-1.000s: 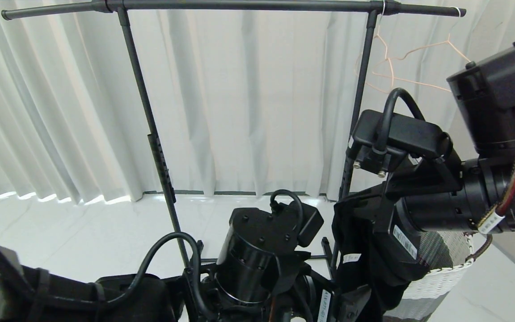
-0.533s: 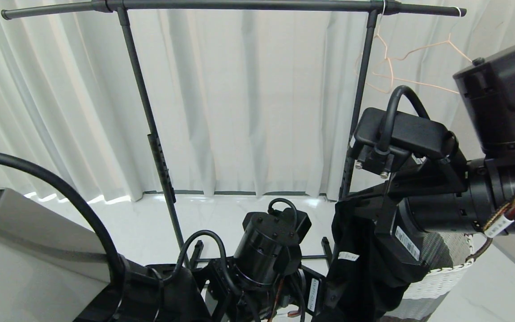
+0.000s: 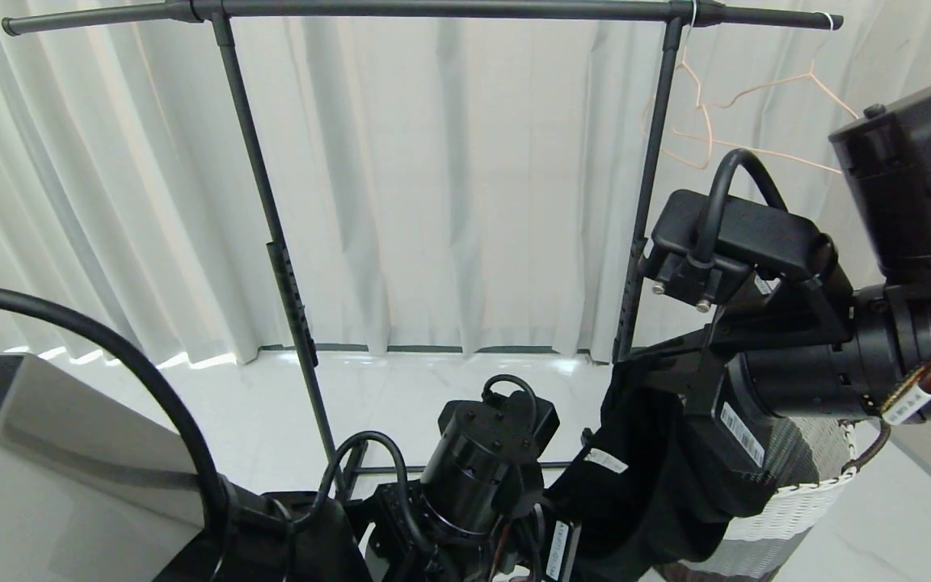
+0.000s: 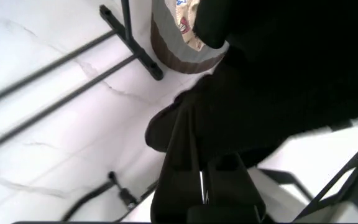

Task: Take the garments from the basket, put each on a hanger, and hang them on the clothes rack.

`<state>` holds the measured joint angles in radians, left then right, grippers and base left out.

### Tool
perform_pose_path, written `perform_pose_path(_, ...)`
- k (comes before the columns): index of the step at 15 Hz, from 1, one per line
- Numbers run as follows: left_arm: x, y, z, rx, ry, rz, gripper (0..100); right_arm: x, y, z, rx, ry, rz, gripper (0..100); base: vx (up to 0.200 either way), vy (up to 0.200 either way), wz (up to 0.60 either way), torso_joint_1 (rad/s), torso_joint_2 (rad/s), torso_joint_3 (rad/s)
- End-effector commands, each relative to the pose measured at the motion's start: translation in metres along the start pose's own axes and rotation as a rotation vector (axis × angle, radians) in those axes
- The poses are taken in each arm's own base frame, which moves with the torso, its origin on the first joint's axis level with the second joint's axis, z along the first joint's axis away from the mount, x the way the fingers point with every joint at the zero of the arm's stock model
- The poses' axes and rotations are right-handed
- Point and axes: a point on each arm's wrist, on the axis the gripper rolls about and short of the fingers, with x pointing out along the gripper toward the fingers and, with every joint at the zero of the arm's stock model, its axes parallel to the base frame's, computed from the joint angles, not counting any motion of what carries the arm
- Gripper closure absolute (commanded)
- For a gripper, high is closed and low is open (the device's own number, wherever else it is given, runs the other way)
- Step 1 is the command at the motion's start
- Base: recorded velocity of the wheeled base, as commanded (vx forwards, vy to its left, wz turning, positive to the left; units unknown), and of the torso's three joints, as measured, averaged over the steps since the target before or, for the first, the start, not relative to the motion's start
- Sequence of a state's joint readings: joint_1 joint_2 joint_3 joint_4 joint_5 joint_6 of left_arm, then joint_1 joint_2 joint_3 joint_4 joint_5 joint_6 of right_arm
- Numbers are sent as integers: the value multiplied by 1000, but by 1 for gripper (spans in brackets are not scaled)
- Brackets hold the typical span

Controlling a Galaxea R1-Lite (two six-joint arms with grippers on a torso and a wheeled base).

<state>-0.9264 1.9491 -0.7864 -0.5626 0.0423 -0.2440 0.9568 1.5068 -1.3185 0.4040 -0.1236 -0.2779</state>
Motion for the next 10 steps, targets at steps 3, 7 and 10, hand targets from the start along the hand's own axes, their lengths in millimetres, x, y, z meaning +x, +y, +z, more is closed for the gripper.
perform_pose_path(3, -77, -18, 25, 28, -181, -92, 100, 2, -2, -3, 113, 12, -2, 100, 0, 0, 0, 0, 0, 0)
perform_pose_path(7, -179, -15, 38, 20, -225, -116, 100, 6, -1, 2, 119, -4, 33, 100, 0, 0, 0, 0, 0, 0)
perform_pose_path(10, -222, -12, 51, 17, -186, -89, 100, 8, 2, 5, 113, -11, 46, 100, 0, 0, 0, 0, 0, 0)
